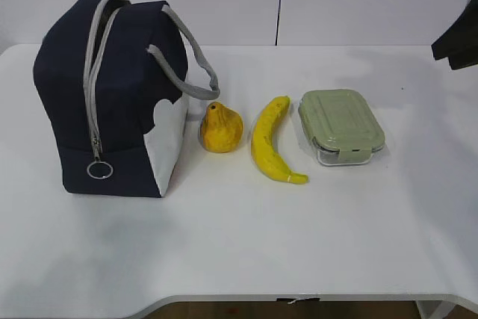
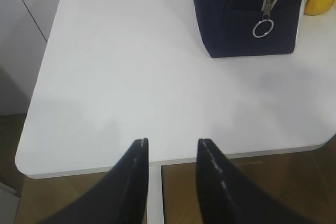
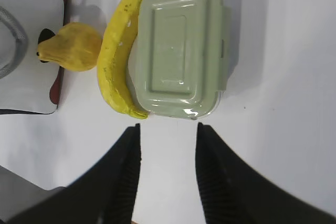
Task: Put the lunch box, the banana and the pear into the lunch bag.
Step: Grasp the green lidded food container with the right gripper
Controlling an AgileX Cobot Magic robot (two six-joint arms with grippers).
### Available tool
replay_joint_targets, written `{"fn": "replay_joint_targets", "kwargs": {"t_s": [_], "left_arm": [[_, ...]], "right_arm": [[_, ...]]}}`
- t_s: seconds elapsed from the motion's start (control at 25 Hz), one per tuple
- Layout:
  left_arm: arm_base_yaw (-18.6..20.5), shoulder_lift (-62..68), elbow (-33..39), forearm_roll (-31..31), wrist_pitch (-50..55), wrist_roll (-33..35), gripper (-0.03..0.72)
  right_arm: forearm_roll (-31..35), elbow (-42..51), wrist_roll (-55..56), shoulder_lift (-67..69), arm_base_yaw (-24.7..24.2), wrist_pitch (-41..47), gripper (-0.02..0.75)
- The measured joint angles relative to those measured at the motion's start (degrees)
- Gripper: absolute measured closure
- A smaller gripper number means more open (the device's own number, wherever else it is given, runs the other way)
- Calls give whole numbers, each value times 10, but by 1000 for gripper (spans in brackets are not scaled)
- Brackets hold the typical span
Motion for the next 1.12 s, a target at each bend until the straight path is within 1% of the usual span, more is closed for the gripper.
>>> {"fn": "replay_joint_targets", "kwargs": {"t_s": [0.32,0.56,0.64,0.68,0.76,0.88,1.0,1.12], "left_arm": [[0,0,0,0,0,0,449],[0,0,0,0,0,0,447],[0,0,0,0,0,0,447],[0,0,0,0,0,0,447],[0,0,0,0,0,0,447],[0,0,0,0,0,0,447],[0,0,0,0,0,0,447],[0,0,0,0,0,0,447]], "right_arm": [[-2,0,-12,53,-4,-3,443],[7,0,-13,55,-4,-4,443],[8,0,-13,55,-4,-4,432],[8,0,-13,55,-4,-4,411],[9,0,-13,55,-4,-4,344],[10,0,-13,55,-4,-4,219],[16,0,-14,55,-4,-4,176],[36,0,-26,57,-4,-5,167]]}}
